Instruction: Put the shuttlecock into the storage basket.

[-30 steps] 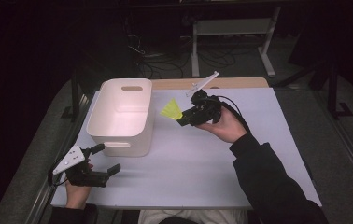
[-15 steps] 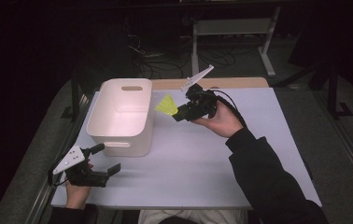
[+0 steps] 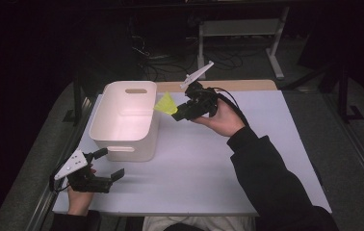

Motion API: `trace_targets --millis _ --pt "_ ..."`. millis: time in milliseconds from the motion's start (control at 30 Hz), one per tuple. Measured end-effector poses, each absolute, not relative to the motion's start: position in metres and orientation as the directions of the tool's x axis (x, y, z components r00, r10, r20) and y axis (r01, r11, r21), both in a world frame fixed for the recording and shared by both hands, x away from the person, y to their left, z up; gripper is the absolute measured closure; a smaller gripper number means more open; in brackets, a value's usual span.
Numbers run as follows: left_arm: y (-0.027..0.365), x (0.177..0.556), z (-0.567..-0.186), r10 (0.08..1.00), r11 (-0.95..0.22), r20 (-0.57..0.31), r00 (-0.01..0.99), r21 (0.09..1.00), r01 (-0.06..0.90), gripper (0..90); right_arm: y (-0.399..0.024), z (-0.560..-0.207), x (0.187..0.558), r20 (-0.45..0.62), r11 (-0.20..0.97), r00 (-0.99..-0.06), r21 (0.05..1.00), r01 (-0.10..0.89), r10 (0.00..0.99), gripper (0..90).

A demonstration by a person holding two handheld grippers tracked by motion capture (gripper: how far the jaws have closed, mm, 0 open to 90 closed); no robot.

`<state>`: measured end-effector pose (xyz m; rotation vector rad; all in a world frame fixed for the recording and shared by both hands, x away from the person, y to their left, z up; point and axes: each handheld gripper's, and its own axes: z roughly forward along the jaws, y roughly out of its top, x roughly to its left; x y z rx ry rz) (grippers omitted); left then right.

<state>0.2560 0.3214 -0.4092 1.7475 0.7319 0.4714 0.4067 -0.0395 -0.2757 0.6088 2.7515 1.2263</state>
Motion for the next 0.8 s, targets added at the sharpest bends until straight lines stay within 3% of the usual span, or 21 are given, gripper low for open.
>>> trace_targets --millis 800 --pt "0.322 0.256 -0.409 0.684 -0.181 -0.051 0.728 0.955 0.237 0.0 -0.011 -0.258 0.417 0.077 0.635 -0.935 0.714 0.294 0.346 63.2"
